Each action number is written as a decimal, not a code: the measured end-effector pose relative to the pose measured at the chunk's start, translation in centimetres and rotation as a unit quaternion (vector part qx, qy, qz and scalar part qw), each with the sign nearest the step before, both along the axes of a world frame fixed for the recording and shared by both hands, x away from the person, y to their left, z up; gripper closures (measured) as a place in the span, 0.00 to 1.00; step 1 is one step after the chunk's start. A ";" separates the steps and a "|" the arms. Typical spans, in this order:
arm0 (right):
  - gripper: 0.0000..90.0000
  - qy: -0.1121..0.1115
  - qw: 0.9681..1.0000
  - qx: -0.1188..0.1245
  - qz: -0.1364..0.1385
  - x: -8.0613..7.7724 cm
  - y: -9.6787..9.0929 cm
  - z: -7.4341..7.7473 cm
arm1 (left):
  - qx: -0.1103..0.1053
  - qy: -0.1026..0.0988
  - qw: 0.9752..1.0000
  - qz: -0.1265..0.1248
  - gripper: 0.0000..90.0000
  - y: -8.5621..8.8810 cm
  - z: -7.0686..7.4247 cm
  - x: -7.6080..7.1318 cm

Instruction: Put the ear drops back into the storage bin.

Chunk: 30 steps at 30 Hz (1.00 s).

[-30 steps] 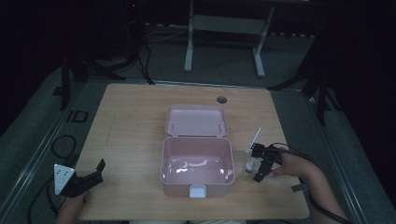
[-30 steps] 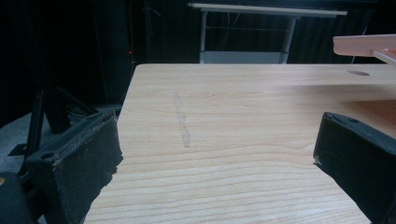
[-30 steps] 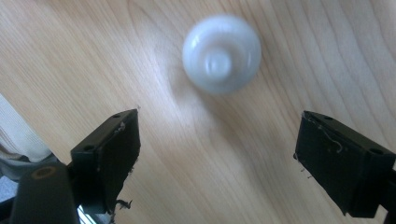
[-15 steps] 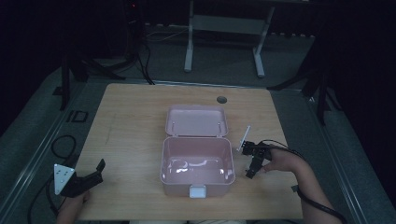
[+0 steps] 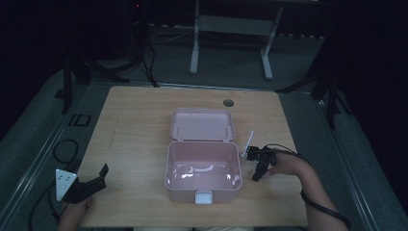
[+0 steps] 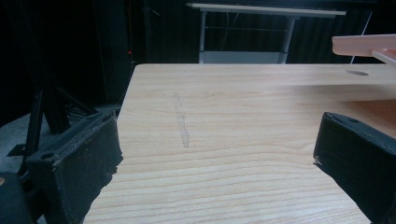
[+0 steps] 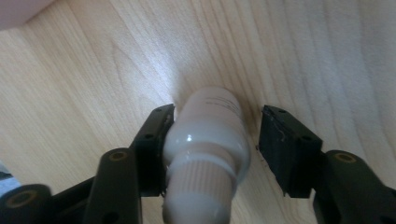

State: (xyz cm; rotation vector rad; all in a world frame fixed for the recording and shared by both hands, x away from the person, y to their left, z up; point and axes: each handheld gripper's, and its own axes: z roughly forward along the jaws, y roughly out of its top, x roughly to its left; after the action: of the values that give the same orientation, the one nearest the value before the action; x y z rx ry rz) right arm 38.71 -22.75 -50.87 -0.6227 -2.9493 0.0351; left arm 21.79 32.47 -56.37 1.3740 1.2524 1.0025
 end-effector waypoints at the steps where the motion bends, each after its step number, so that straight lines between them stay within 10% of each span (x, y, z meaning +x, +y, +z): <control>1: 0.59 0.005 1.000 0.002 0.005 0.0 0.1 0.0 | 0.001 0.000 1.000 0.000 0.01 0.0 0.0 0.0; 16: 0.66 -0.014 0.998 -0.004 0.061 -0.8 0.0 1.3 | 0.001 0.000 1.000 0.001 0.01 0.0 0.0 0.0; 30: 0.66 -0.045 0.985 -0.009 0.168 -2.7 0.1 2.8 | 0.001 0.000 1.000 0.001 0.01 0.0 0.0 0.0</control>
State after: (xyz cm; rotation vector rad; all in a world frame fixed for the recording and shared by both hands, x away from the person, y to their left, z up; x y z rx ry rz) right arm 35.99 -22.63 -48.11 -0.1258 -3.1082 0.0681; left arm 21.80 32.46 -56.36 1.3748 1.2540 1.0039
